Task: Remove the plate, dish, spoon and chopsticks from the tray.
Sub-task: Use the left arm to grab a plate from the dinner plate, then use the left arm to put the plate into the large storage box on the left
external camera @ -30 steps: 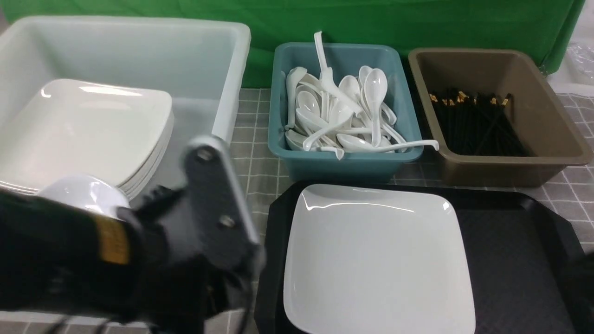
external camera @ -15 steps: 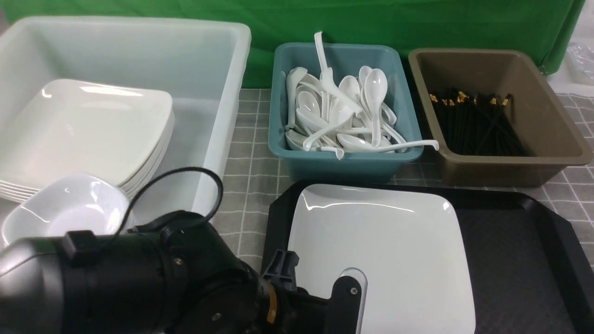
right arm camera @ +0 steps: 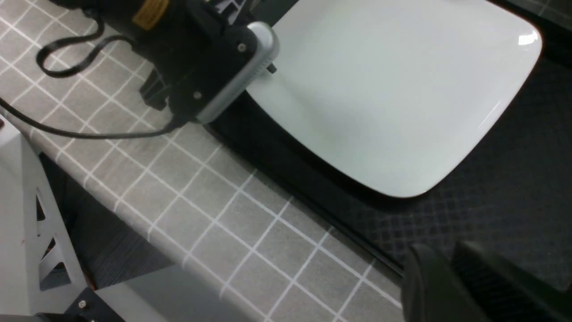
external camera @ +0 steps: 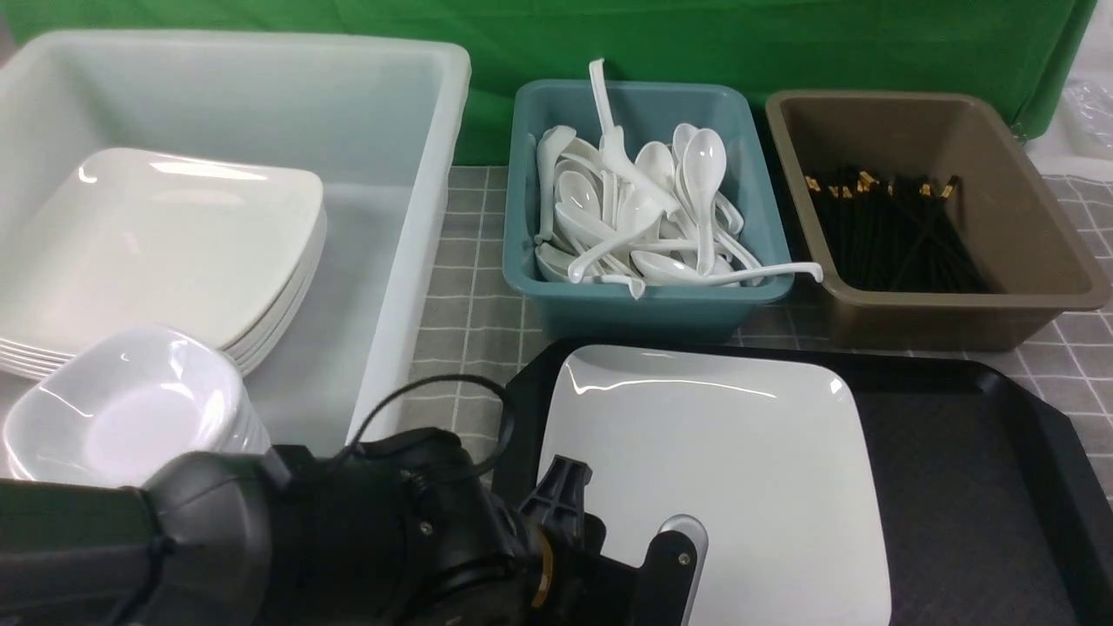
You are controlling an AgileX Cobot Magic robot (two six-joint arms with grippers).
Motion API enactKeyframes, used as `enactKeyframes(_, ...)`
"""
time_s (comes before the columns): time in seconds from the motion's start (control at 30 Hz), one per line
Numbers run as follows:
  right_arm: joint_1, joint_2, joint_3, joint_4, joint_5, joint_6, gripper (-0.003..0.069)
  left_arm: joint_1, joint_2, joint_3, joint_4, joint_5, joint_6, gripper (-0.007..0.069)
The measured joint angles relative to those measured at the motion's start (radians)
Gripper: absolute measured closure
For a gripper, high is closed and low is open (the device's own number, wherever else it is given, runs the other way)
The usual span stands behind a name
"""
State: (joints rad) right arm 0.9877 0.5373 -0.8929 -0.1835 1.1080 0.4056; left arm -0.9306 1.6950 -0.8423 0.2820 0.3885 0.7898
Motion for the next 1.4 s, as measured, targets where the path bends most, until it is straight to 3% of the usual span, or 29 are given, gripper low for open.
enactKeyframes(0.37, 0.0, 0.0, 0.0, 0.001, -0.002, -0.003, 0.0533, 0.0, 0.036, -0.009, 0.08, -0.048, -0.062, 0.0233)
enactKeyframes(0.57, 0.0, 0.0, 0.0, 0.002, -0.002, -0.014, 0.0526, -0.004, 0.046, -0.012, 0.081, -0.041, -0.064, 0.0347)
enactKeyframes(0.63, 0.0, 0.0, 0.0, 0.002, 0.001, -0.037, 0.0521, -0.018, 0.048, -0.012, 0.101, -0.034, -0.057, 0.0445)
enactKeyframes(0.8, 0.0, 0.0, 0.0, 0.002, 0.001, -0.044, 0.0515, -0.074, 0.007, -0.015, 0.098, 0.042, -0.074, 0.0452)
enactKeyframes(1.07, 0.0, 0.0, 0.0, 0.002, -0.043, -0.05, 0.0515, -0.211, -0.255, -0.008, 0.068, 0.148, -0.192, 0.0586)
enactKeyframes(1.27, 0.0, 0.0, 0.0, -0.026, -0.109, -0.034, 0.0517, -0.238, -0.471, -0.001, 0.029, 0.223, -0.223, 0.0592)
enactKeyframes(1.4, 0.0, 0.0, -0.003, -0.081, -0.121, 0.021, 0.0578, -0.239, -0.605, 0.002, 0.013, 0.228, -0.223, 0.0592)
